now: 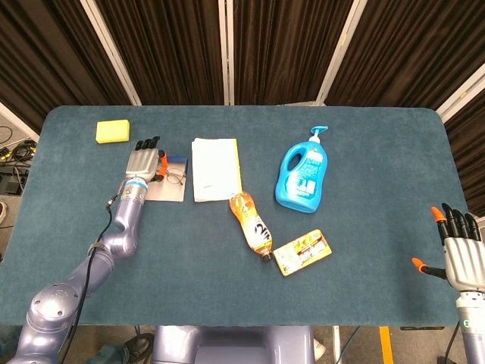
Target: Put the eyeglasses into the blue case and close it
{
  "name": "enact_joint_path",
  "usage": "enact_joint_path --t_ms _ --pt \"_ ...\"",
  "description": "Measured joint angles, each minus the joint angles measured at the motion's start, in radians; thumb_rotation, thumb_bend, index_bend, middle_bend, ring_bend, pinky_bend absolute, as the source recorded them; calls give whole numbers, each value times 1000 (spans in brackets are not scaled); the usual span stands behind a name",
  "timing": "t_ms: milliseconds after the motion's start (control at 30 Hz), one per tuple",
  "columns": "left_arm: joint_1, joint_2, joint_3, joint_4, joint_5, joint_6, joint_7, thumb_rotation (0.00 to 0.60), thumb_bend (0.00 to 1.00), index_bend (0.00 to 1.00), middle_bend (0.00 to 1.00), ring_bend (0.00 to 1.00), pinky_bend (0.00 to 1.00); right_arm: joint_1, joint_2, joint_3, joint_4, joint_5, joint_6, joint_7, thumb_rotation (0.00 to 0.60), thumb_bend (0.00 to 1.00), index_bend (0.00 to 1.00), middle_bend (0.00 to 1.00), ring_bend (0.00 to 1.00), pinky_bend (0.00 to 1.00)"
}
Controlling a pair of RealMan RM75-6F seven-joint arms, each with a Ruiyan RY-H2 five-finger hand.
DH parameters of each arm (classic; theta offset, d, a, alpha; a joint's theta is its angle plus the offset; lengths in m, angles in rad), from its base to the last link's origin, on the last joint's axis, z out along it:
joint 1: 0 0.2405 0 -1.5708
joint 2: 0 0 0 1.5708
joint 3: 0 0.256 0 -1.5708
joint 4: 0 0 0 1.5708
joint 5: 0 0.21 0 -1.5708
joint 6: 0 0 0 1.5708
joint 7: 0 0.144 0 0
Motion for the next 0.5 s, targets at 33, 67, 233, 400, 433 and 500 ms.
enact_joint_path --t_ms 33,67,233,400,433,500 --pt "3 4 0 -6 5 1 -5 600 427 35 0 0 0 0 0 0 -1 -1 1 0 600 0 0 0 0 0" --pt "6 9 1 -13 9 3 -8 600 417 15 0 0 0 0 0 -1 -2 -3 2 0 600 0 0 0 0 0" --pt "25 40 0 -66 27 27 -25 600 403 0 0 0 0 -2 3 -3 -10 -13 9 2 600 0 0 0 0 0" --pt "57 97 9 -174 60 70 -43 600 410 102 0 0 0 -2 6 -7 -18 -22 13 5 600 0 0 0 0 0" --pt "65 111 13 -201 69 79 -47 600 412 148 0 0 0 -3 6 -8 -19 -24 14 5 600 0 0 0 0 0" --pt "88 151 26 -273 94 101 -57 600 426 210 0 0 0 -3 8 -9 -22 -28 16 8 600 0 0 0 0 0"
